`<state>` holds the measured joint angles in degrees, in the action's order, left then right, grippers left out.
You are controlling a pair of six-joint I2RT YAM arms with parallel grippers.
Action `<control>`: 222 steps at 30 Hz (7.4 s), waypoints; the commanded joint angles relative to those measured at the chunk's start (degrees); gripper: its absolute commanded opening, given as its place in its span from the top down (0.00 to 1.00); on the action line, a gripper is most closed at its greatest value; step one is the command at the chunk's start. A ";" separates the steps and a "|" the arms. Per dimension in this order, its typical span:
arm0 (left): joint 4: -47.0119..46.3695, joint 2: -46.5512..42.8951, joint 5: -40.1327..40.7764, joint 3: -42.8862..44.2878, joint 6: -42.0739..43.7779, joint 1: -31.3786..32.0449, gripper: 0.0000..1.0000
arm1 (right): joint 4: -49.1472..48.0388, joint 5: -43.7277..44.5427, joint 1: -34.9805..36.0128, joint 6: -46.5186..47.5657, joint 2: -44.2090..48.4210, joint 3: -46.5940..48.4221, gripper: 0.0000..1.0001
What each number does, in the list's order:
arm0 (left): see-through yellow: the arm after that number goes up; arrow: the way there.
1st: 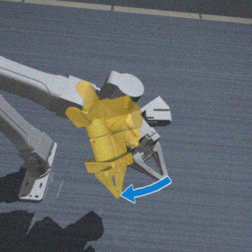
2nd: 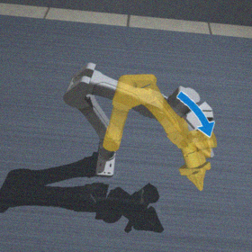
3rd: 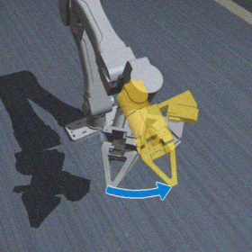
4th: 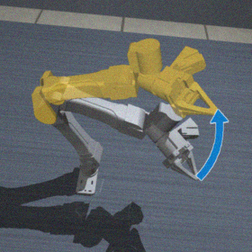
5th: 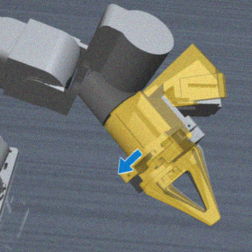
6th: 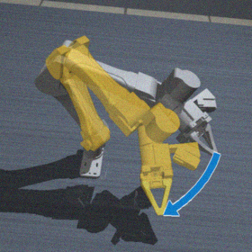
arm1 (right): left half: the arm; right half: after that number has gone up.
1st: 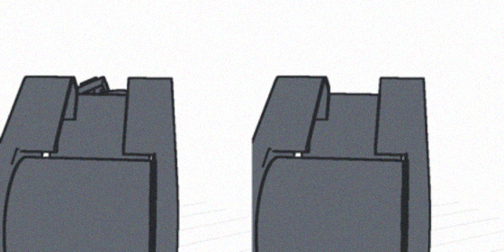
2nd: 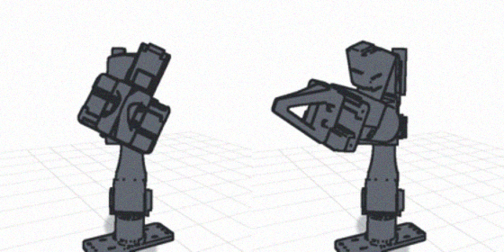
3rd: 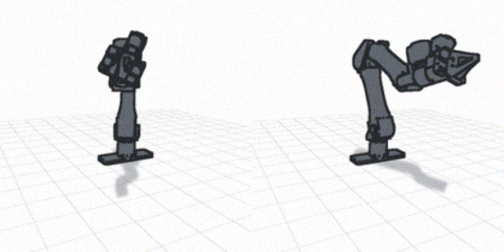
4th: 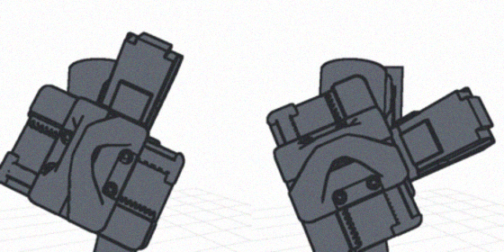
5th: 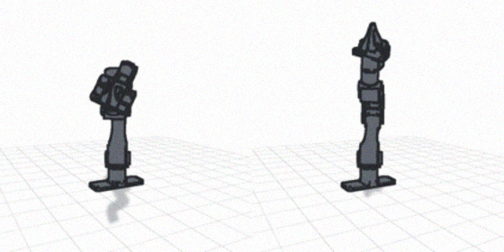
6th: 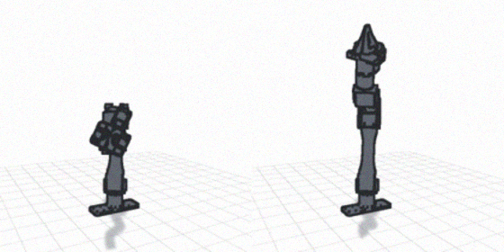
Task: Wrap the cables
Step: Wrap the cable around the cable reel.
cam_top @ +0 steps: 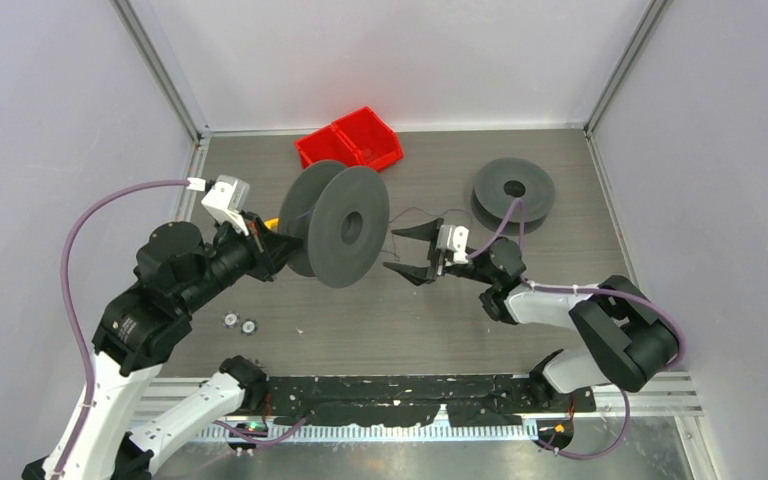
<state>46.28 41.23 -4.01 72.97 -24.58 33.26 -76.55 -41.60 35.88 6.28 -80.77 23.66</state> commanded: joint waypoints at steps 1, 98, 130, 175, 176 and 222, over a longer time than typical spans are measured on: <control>-5.24 -1.45 -0.80 2.98 -0.63 -0.25 1.00 | 3.81 1.35 -0.24 5.44 -1.61 5.15 0.30; -9.25 -5.13 -8.41 1.67 -0.60 -1.70 1.00 | 29.40 -3.71 4.41 -4.21 7.19 13.28 0.39; -15.43 -3.91 -7.05 4.43 -2.94 -1.71 1.00 | -11.68 -0.15 7.25 -16.39 -23.10 8.21 0.21; -12.46 5.00 9.42 -19.81 28.86 0.76 1.00 | 81.16 14.06 12.74 4.43 2.03 49.74 0.95; -11.37 3.90 7.95 -19.46 28.64 0.77 1.00 | 81.36 13.73 11.02 4.68 1.76 49.86 0.95; 6.88 -0.44 0.58 -5.43 20.02 -3.02 1.00 | 53.08 11.71 -3.43 -5.47 16.11 23.09 0.94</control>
<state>51.92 41.06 -0.73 63.18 -10.26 30.37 -22.65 -29.63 34.20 1.17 -64.01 42.68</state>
